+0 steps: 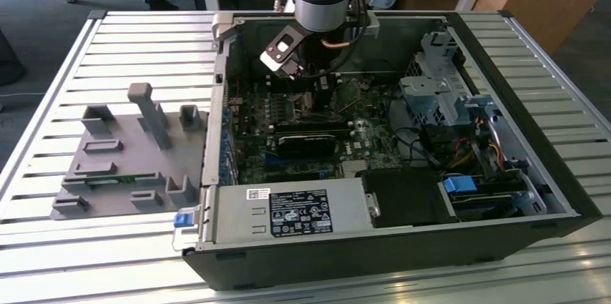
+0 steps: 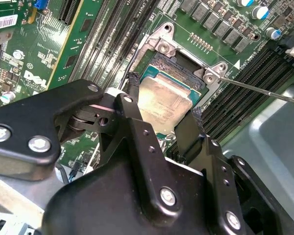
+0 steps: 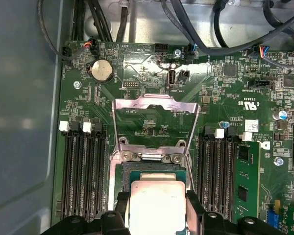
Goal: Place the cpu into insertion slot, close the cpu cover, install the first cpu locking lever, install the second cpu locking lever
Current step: 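Place the cpu into insertion slot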
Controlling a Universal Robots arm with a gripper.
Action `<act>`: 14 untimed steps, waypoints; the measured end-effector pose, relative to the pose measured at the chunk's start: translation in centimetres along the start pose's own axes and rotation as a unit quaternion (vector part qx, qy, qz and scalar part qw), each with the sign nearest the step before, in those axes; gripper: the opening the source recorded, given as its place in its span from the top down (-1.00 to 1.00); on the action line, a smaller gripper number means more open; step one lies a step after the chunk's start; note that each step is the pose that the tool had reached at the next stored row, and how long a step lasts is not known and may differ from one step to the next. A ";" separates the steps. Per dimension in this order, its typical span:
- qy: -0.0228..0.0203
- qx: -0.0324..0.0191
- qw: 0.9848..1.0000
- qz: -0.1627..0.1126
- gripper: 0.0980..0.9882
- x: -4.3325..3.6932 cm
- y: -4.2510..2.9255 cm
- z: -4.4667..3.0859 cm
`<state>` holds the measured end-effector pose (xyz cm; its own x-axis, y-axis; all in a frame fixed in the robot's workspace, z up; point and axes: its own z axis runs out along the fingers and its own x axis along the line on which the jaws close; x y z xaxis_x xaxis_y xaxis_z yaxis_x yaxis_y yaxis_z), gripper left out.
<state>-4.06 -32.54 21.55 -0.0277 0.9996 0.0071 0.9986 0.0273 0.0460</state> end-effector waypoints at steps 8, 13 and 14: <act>0.000 0.000 1.000 0.003 0.00 0.07 -0.04 0.62; 0.000 0.000 1.000 0.003 0.00 0.09 -0.08 0.84; 0.000 0.000 1.000 0.003 0.00 0.09 -0.10 0.88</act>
<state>-4.12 -32.44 20.66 -0.0219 0.9997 0.0071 0.9987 0.0215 0.0460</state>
